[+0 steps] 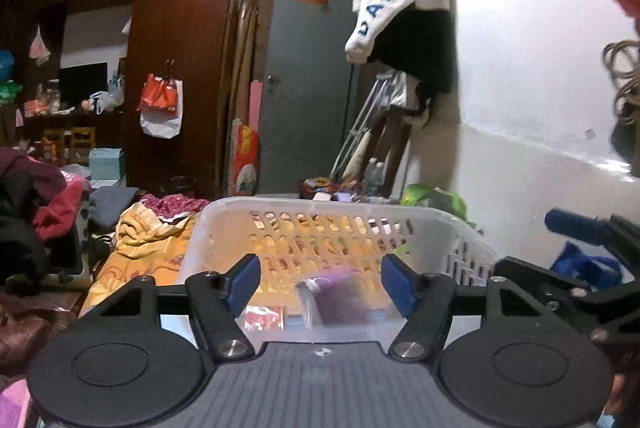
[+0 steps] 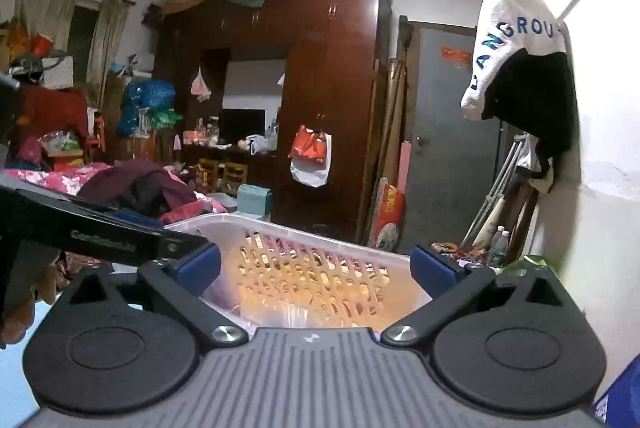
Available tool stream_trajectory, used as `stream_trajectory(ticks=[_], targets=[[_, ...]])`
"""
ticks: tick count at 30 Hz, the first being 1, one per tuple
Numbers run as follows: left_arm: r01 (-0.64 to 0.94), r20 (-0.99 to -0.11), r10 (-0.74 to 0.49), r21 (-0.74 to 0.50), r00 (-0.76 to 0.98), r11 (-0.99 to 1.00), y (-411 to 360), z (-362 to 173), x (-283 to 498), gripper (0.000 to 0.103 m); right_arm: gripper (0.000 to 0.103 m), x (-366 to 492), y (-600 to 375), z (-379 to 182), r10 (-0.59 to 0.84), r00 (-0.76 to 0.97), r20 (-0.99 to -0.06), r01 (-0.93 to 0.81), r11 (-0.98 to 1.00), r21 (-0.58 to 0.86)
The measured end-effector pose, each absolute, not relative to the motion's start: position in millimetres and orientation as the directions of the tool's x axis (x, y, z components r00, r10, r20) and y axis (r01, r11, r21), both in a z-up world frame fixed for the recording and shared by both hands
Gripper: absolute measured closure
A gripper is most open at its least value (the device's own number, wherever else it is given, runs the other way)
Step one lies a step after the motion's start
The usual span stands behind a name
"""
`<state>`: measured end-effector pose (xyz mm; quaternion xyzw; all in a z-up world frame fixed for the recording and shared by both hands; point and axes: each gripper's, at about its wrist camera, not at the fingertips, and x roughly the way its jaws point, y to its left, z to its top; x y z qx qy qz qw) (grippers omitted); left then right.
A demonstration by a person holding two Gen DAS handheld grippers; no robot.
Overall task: Organize objects
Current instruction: 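Lift both items over the white basket and open both grippers, then grasp a plastic-wrapped purple box with the right gripper while the left grasps the pink tissue pack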
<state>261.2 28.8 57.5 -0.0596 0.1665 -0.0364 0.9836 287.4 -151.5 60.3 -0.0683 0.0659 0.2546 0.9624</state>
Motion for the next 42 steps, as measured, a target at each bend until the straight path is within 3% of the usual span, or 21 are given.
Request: stream_trajectory(ticks=[4,7,11,13,19,22,23,24,38,39,42], targets=[[0.121,-0.223,-0.157,-0.164,0.962,0.979,34,35,181,0.02,0.0,243,-185,42,0.529,0.825,-0.197,-0.539,0.842,0.005],[0.158,-0.176,-0.188,-0.171,0.966,0.973,24,-6,123,0.02,0.0,197,-210,4,0.537,0.826,-0.171,-0.539,0.841,0.034],[0.157,-0.221,-0.183,-0.13,0.958,0.979,-2,-52,90,0.023,0.0,167,-227,-39,0.551,0.809,-0.205,-0.524,0.834,0.175],[0.167,-0.249,-0.191,-0.112,0.95,0.98,-11,-63,86,0.031,0.002,167,-230,-50,0.587,0.78,-0.217,-0.544,0.808,0.228],[0.173,-0.28,-0.183,-0.061,0.942,0.983,-31,-81,87,0.031,0.028,178,-219,-56,0.564,0.78,-0.271,-0.527,0.826,0.201],[0.149,-0.283,-0.149,-0.023,0.947,0.989,-39,-85,91,0.031,0.033,177,-213,-59,0.551,0.785,-0.282,-0.519,0.835,0.184],[0.142,-0.283,-0.139,-0.009,0.949,0.99,-41,-86,91,0.031,0.045,175,-213,-61,0.55,0.787,-0.28,-0.518,0.835,0.184],[0.137,-0.283,-0.131,0.002,0.95,0.991,-43,-89,90,0.031,0.049,173,-215,-63,0.552,0.788,-0.274,-0.52,0.834,0.186],[0.115,-0.273,-0.108,0.01,0.956,0.993,-46,-97,89,0.031,0.047,166,-212,-68,0.523,0.809,-0.268,-0.501,0.852,0.152],[0.113,-0.265,-0.107,0.008,0.958,0.994,-46,-97,88,0.044,0.047,165,-212,-68,0.524,0.81,-0.262,-0.502,0.852,0.151],[0.092,-0.243,-0.081,0.034,0.967,0.995,-49,-98,83,0.047,0.048,159,-213,-68,0.518,0.819,-0.246,-0.501,0.855,0.133]])
